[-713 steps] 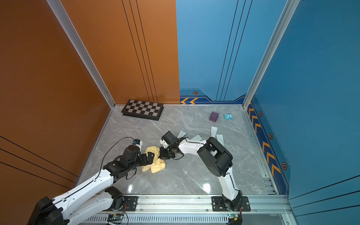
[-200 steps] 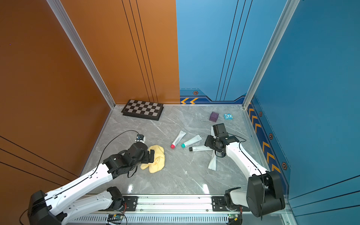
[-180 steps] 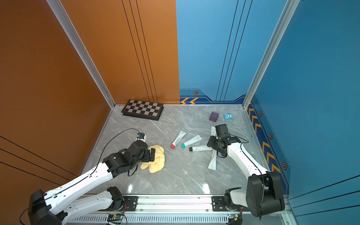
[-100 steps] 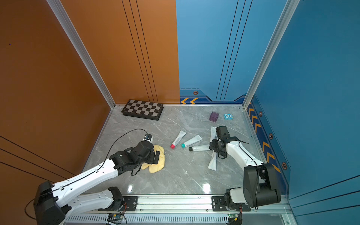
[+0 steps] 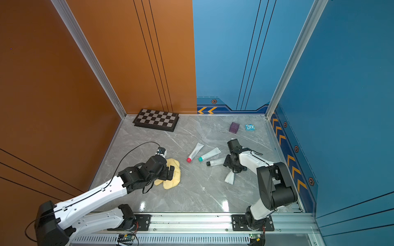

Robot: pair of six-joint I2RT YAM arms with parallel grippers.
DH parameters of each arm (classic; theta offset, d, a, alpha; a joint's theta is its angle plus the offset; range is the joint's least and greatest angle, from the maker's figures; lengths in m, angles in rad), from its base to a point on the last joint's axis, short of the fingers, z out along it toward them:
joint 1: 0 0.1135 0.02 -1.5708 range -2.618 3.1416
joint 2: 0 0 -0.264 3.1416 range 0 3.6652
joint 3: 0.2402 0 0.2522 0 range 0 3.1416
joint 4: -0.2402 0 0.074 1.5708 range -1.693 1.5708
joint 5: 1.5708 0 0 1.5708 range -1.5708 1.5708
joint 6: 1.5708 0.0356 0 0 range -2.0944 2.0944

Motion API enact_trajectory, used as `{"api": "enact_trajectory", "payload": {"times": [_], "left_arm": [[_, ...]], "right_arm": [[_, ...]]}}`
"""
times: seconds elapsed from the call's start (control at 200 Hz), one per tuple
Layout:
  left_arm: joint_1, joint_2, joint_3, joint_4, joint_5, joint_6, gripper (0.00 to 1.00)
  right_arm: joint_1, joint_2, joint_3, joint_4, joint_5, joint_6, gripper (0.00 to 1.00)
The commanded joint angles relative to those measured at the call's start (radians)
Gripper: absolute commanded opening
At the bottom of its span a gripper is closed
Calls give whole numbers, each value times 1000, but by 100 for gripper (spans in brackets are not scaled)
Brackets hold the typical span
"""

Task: Wipe the surface of the toothpaste tube
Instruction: Adjust the toothpaste at the center of the board.

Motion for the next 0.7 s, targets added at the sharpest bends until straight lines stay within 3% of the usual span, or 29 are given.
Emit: {"api": "enact_trajectory", "payload": {"times": [0.0, 0.26, 0.696], "left_arm": [[8, -28, -26, 14, 18, 15, 99], [16, -47, -53, 19, 24, 13, 99], [6, -31, -48, 22, 16, 22, 99]], "right_arm": [[32, 70, 47, 0, 49, 19, 63], [89, 150, 129, -6, 65, 43, 63], [102, 129, 130, 0, 54, 60, 64]]}}
